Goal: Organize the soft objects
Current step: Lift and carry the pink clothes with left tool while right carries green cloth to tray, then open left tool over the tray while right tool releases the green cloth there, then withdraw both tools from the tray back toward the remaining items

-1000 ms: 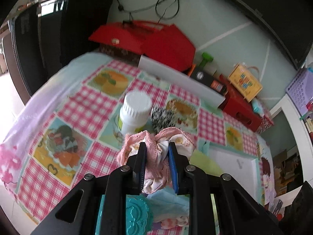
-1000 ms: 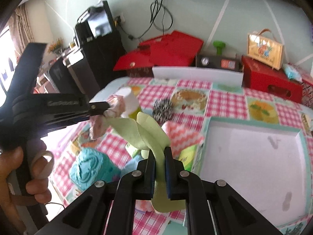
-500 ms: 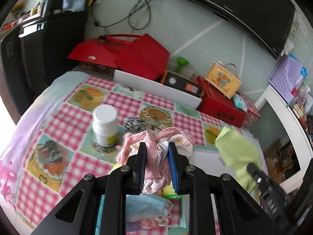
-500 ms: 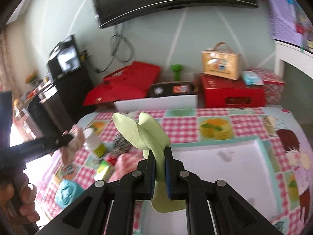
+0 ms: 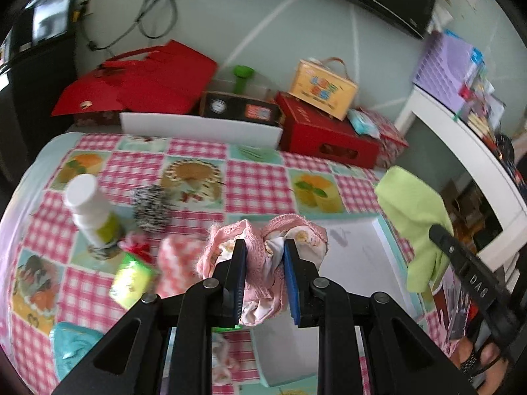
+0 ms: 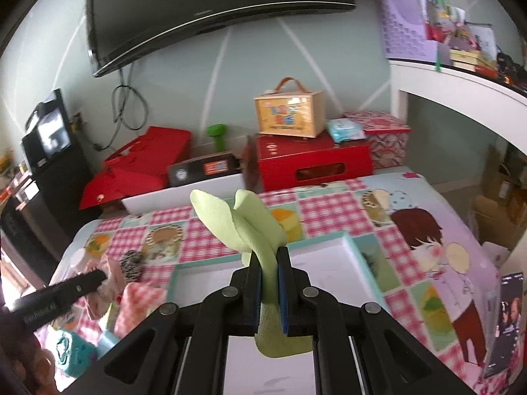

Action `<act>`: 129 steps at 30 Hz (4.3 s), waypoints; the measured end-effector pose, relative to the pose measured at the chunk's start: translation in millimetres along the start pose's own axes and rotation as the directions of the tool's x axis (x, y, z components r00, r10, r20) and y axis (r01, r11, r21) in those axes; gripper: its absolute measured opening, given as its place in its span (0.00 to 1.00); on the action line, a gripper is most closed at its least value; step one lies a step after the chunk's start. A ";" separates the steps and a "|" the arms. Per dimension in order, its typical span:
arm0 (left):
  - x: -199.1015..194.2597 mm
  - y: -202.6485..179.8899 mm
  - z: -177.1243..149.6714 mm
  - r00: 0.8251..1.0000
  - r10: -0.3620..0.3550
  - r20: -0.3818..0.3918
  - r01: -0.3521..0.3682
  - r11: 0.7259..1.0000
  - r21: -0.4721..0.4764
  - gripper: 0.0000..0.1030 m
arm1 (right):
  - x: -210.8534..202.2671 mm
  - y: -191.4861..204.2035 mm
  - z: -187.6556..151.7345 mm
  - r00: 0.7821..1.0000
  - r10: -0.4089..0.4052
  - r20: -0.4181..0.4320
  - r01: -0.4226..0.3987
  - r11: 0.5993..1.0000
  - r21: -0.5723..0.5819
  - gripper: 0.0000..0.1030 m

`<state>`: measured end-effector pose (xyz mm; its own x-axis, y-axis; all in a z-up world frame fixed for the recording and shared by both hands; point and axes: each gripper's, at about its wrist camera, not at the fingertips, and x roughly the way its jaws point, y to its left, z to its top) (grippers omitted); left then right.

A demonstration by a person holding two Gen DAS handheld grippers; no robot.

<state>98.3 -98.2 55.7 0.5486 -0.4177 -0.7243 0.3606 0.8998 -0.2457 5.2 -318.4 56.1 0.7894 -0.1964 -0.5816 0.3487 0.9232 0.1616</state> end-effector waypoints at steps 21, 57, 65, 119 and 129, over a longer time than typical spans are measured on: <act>95.6 -38.0 -21.3 0.993 0.000 -0.114 0.008 0.997 0.075 0.22 | 73.7 -40.8 -24.6 0.976 -0.096 -0.194 0.110 0.992 0.064 0.09; 95.2 -35.7 -1.7 0.996 0.022 -0.082 -0.019 0.999 0.042 0.76 | 92.6 -34.9 -30.5 0.961 -0.143 -0.237 0.145 0.989 -0.012 0.65; 84.1 -19.4 2.7 0.997 0.055 -0.056 -0.056 0.998 -0.015 0.97 | 92.1 -28.0 -32.3 0.962 -0.139 -0.235 0.131 0.990 -0.050 1.00; -2.3 112.8 4.3 0.949 0.315 -0.017 -0.310 0.919 -0.242 0.98 | 69.5 -2.2 -25.1 0.978 -0.012 -0.209 0.008 1.000 -0.021 1.00; -14.7 149.4 -3.0 0.930 0.363 -0.051 -0.360 0.879 -0.312 0.98 | 76.4 45.9 -35.7 0.968 0.059 -0.244 -0.080 0.994 -0.079 1.00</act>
<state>141.7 42.7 27.7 0.6024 -0.0555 -0.7962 -0.1162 0.9809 -0.1563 63.4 -279.2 -9.3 0.6616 -0.0553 -0.7478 0.2431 0.9592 0.1441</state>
